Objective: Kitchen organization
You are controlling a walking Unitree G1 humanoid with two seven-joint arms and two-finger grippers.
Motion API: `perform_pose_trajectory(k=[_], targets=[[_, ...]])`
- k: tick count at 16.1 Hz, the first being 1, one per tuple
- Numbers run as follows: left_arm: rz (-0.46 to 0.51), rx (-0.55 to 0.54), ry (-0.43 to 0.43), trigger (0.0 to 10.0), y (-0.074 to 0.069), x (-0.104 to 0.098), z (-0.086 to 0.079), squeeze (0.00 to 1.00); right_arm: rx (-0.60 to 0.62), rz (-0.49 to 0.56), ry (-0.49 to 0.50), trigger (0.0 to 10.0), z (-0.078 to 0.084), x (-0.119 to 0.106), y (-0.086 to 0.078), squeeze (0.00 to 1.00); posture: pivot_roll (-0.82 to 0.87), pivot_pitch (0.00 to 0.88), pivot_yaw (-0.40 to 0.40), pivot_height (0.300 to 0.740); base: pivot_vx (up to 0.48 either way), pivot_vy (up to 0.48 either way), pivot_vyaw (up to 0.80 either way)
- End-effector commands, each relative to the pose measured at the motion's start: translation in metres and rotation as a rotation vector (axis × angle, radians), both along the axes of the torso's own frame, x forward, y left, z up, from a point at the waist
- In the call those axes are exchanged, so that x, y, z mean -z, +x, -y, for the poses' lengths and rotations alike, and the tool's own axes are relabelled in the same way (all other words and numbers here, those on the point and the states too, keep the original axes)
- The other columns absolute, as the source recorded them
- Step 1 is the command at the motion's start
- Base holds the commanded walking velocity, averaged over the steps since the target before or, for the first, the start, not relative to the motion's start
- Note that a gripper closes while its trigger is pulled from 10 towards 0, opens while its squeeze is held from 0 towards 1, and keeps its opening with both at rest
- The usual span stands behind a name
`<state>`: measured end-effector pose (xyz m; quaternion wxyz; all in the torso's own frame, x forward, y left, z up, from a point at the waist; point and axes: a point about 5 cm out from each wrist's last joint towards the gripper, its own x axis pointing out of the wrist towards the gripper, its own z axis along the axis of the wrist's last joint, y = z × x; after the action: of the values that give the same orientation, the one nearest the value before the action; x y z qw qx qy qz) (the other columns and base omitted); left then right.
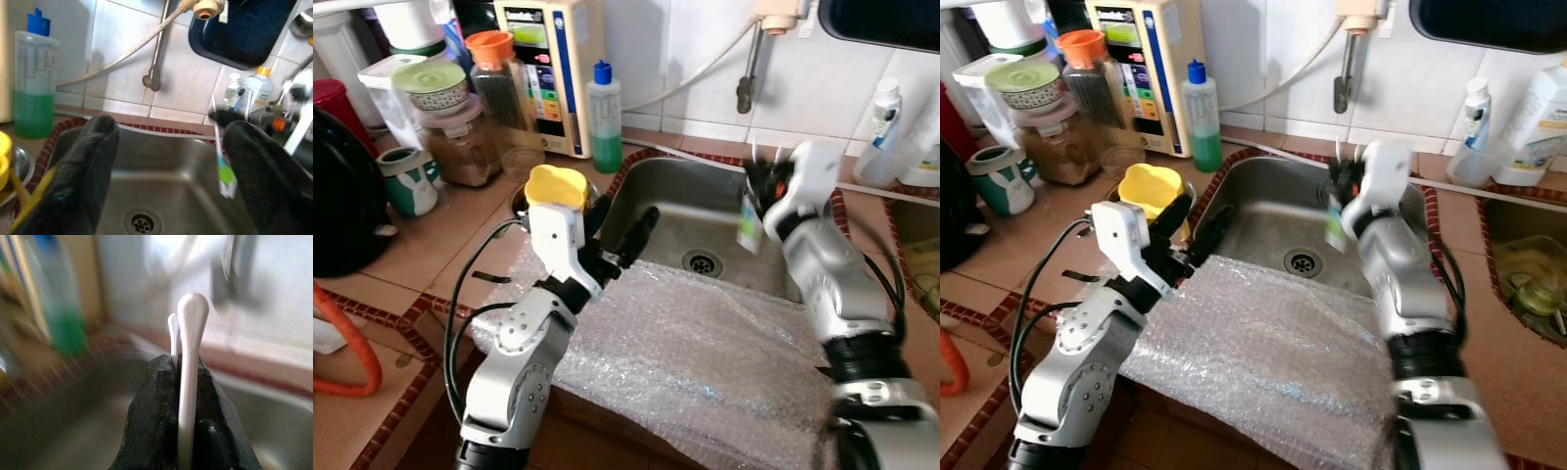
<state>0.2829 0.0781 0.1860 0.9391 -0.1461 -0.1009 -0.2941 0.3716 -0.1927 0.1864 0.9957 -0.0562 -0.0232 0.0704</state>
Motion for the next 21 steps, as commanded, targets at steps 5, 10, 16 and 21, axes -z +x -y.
perform_pose_trajectory(k=[5, 10, 16, 21], targets=[[0.022, -0.027, 0.048, 10.0, 0.005, 0.001, -0.003, 1.00, -0.018, -0.113, -0.286, 10.0, 0.018, 0.043, -0.008, 0.00, -0.20, 0.079, 0.097, 0.740, 0.000, 0.000, 0.00], [-0.010, 0.105, 0.203, 10.0, 0.001, 0.018, 0.007, 1.00, -0.123, -0.146, -0.331, 10.0, 0.011, 0.061, -0.012, 0.00, -0.19, 0.077, 0.101, 0.740, 0.000, 0.000, 0.00], [-0.010, 0.241, 0.315, 10.0, -0.005, 0.027, 0.011, 1.00, -0.123, -0.186, -0.425, 10.0, 0.016, 0.072, -0.012, 1.00, -0.19, 0.073, 0.105, 0.740, 0.000, 0.000, 0.00], [-0.012, 0.228, 0.304, 10.0, -0.003, 0.025, 0.010, 1.00, -0.067, -0.169, -0.468, 10.0, 0.024, 0.070, -0.011, 1.00, -0.19, 0.071, 0.111, 0.740, 0.000, 0.000, 0.00]])
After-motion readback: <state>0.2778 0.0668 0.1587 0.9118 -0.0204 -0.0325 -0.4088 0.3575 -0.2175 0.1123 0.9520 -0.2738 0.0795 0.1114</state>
